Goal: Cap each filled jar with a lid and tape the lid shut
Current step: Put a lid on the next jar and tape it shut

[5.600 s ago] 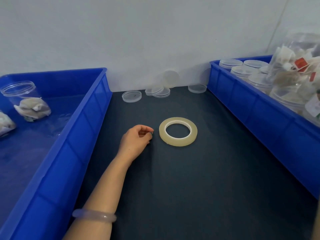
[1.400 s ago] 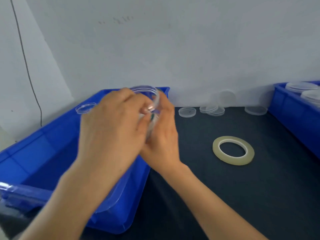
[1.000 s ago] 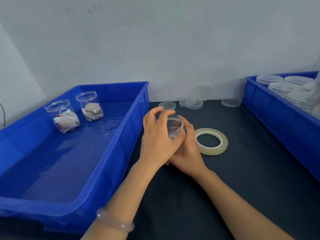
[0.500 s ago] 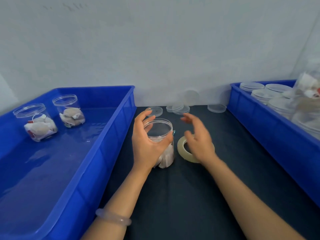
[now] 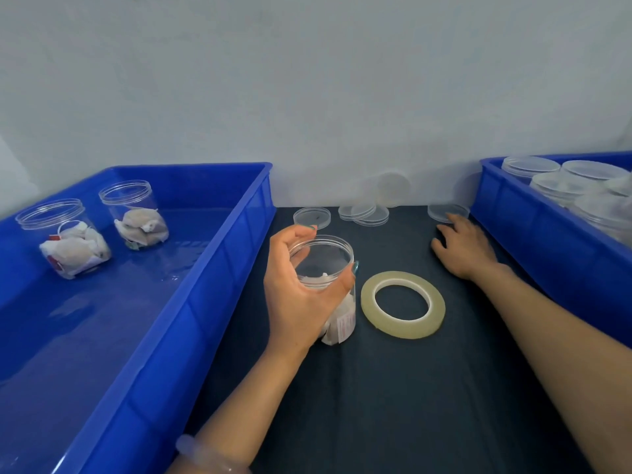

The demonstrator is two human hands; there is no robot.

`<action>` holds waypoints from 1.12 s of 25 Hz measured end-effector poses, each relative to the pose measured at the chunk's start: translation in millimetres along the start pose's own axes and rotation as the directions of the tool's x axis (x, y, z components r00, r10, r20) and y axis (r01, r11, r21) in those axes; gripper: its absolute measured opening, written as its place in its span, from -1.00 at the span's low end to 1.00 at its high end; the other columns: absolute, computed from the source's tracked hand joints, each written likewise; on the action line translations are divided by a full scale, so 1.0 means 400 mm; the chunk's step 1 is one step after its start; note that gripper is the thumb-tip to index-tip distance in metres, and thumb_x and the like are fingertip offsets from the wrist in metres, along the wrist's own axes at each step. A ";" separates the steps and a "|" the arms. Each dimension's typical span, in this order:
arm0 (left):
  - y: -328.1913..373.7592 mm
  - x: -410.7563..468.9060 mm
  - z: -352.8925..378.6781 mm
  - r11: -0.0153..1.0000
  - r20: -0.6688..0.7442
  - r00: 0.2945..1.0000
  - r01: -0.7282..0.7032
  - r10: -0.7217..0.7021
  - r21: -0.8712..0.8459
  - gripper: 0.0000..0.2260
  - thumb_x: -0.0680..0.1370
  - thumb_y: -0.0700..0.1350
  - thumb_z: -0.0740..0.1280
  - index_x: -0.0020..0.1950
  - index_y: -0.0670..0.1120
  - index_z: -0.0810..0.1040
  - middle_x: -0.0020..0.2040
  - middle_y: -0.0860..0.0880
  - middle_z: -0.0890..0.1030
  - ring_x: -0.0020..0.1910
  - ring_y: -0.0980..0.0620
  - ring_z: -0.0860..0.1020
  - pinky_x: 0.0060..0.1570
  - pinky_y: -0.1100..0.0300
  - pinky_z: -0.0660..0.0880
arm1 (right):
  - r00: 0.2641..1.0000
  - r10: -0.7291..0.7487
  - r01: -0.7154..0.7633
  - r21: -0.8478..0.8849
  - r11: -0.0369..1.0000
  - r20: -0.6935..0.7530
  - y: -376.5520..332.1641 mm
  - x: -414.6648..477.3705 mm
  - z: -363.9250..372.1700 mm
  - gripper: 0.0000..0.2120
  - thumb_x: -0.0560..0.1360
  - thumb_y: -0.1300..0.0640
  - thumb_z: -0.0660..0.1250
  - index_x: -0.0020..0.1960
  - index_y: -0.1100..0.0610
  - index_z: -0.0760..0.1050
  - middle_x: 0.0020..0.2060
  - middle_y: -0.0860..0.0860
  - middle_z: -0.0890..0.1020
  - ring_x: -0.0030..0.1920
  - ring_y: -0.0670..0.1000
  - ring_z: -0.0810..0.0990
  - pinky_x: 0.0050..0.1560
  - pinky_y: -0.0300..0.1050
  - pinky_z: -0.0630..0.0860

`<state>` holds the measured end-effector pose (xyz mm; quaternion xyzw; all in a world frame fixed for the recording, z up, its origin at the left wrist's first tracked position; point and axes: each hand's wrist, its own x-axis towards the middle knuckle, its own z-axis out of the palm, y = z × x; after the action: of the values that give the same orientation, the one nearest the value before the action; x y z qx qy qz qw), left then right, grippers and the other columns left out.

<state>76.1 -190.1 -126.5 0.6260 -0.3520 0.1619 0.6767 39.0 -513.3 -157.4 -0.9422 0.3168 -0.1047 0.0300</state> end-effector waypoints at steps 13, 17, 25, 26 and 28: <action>-0.003 -0.001 -0.001 1.000 0.011 1.000 0.005 -0.005 0.007 -0.46 0.31 0.04 0.53 0.21 -0.01 0.42 0.19 0.05 0.53 0.27 -0.03 0.53 0.29 0.08 0.49 | 0.899 -0.139 0.235 0.189 0.953 -0.416 -0.019 -0.091 -0.029 -0.86 0.54 0.27 0.36 0.07 0.17 0.63 0.02 0.14 0.58 -0.09 0.19 0.58 -0.18 0.08 0.55; 0.002 -0.004 -0.003 0.999 0.017 0.999 0.035 -0.035 -0.029 -0.40 0.29 0.05 0.54 0.26 0.00 0.41 0.23 0.07 0.51 0.29 0.01 0.51 0.32 0.07 0.48 | 0.792 0.136 0.245 0.514 0.822 -0.595 -0.100 -0.191 -0.059 -0.87 0.61 0.25 0.26 0.13 0.16 0.52 0.11 0.10 0.50 -0.14 0.07 0.61 -0.21 -0.06 0.50; 0.019 -0.016 -0.007 0.998 0.061 0.997 0.044 -0.042 -0.036 -0.25 0.31 0.06 0.58 0.42 0.00 0.35 0.32 0.20 0.48 0.31 0.13 0.51 0.27 0.16 0.50 | 0.995 -0.033 -0.101 0.931 -0.352 0.096 -0.403 -0.326 -0.306 -0.84 0.56 0.33 0.31 0.04 0.17 0.64 -0.19 0.03 0.69 -0.33 -0.06 0.68 -0.34 -0.24 0.60; 0.022 -0.018 -0.007 0.998 0.056 0.997 0.056 -0.055 -0.024 -0.20 0.30 0.08 0.60 0.45 0.04 0.32 0.31 0.26 0.48 0.31 0.17 0.50 0.22 0.25 0.50 | 0.993 -0.052 -0.120 0.955 -0.270 0.110 -0.429 -0.340 -0.306 -0.84 0.55 0.31 0.32 0.06 0.18 0.65 -0.23 0.00 0.70 -0.30 -0.09 0.68 -0.27 -0.25 0.61; 0.026 -0.020 -0.009 0.996 0.052 0.995 0.090 -0.089 -0.019 -0.07 0.25 0.15 0.61 0.51 0.11 0.21 0.32 0.31 0.45 0.31 0.21 0.49 0.17 0.35 0.49 | 0.997 0.047 0.047 0.988 0.150 -0.054 -0.459 -0.363 -0.276 -0.84 0.55 0.18 0.35 0.08 0.05 0.66 -0.19 -0.13 0.70 -0.18 -0.17 0.65 -0.12 -0.25 0.61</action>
<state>64.3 -183.2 -124.2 0.6379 -0.3425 0.1118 0.6807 10.6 -278.0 -52.8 -0.6904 0.1729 -0.3196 0.6255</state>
